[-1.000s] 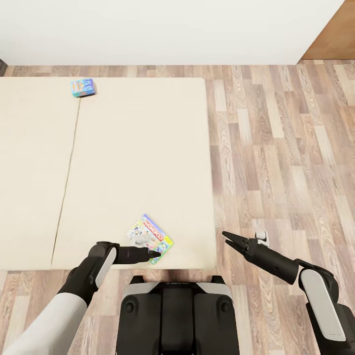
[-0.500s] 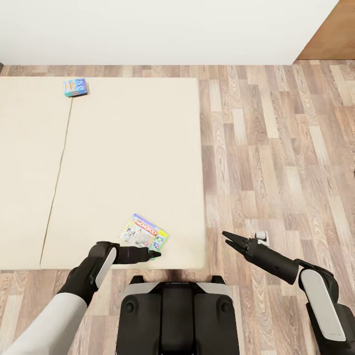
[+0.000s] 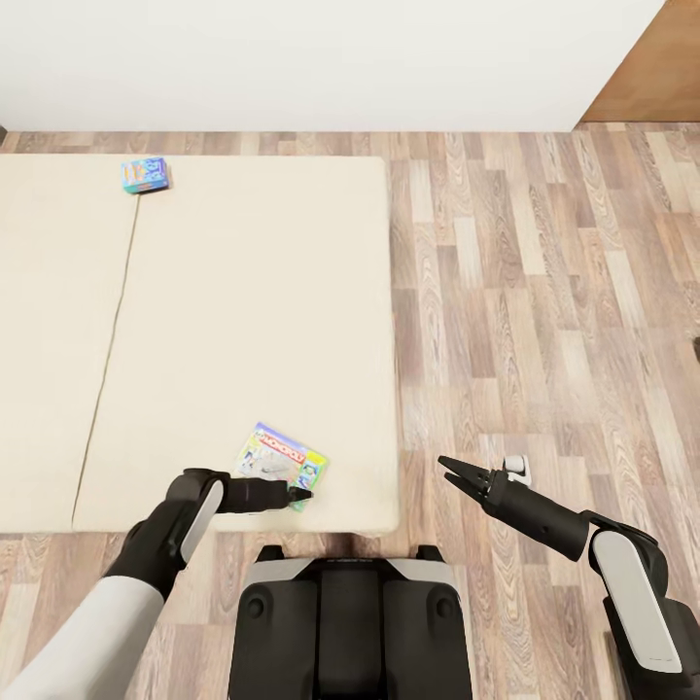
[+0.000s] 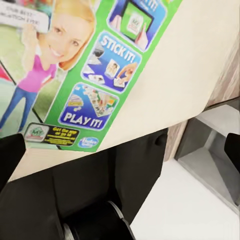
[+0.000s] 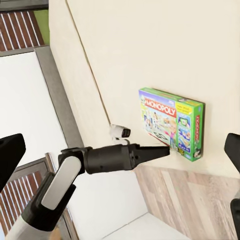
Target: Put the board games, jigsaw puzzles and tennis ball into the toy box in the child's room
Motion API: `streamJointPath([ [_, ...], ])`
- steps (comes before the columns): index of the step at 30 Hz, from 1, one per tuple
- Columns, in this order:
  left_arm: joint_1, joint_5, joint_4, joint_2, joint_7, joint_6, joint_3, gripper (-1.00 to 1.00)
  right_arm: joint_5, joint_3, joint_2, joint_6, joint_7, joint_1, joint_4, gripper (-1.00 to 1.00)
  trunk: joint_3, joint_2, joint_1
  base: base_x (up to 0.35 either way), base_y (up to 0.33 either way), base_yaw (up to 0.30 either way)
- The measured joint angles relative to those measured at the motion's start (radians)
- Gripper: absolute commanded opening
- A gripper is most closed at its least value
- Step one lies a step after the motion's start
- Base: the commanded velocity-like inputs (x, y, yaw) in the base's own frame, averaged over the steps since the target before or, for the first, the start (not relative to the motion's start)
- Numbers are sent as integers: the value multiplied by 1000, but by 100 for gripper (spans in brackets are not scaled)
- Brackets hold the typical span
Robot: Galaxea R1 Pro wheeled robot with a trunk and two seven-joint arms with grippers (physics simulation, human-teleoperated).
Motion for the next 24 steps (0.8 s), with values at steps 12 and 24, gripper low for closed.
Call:
streamJointPath([
  [12, 7, 0, -116, 78, -42, 28, -22, 100, 0, 1, 0, 0, 0, 0, 0, 100, 5, 0, 0, 0, 0, 0],
  [24, 8, -1, -131, 86, -73, 50, -24, 100, 2, 2, 0, 0, -1, 0, 1, 100, 5, 0, 0, 0, 0, 0],
])
